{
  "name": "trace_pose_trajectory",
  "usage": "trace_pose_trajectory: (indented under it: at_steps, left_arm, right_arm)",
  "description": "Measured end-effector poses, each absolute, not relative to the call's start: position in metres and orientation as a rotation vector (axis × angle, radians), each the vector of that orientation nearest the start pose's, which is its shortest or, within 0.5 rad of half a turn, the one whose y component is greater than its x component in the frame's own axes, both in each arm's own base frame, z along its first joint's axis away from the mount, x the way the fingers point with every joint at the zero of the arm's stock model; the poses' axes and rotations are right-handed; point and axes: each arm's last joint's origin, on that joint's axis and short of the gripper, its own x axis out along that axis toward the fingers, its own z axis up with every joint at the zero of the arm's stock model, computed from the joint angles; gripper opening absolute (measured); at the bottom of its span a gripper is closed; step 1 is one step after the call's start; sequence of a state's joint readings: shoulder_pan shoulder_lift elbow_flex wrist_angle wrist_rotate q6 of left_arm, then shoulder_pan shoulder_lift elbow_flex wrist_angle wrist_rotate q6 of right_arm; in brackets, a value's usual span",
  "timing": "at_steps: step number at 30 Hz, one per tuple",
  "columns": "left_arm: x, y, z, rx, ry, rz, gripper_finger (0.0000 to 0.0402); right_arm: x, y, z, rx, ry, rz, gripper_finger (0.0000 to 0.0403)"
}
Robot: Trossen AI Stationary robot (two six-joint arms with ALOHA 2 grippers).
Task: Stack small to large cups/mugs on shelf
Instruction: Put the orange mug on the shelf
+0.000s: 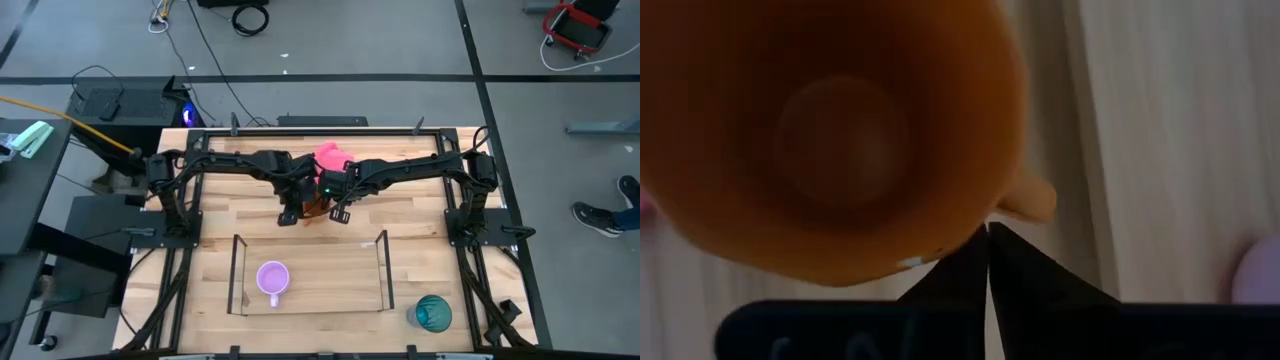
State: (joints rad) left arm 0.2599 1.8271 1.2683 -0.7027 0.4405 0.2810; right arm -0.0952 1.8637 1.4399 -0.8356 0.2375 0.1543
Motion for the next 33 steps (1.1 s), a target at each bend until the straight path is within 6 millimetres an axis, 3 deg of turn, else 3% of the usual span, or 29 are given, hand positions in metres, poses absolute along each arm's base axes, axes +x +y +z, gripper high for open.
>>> trace_pose_trajectory:
  at_steps: [13,18,25,33]
  left_arm:
    - [0.351,0.076,0.192,-0.172,1.104,-0.321,0.0012]
    - [0.347,0.084,0.191,-0.197,1.122,-0.3,0.0019]
    - [0.339,0.091,0.193,-0.229,1.16,-0.281,0.0027]
    - [0.318,0.107,0.225,-0.23,1.105,-0.224,0.0015]
  right_arm:
    - [0.371,-0.037,0.219,0.045,1.239,-0.372,0.0005]
    - [0.369,-0.037,0.222,0.045,1.242,-0.373,0.0006]
    - [0.356,-0.036,0.251,0.049,1.177,-0.369,0.001]
    - [0.333,-0.037,0.303,0.105,0.979,-0.315,0.0016]
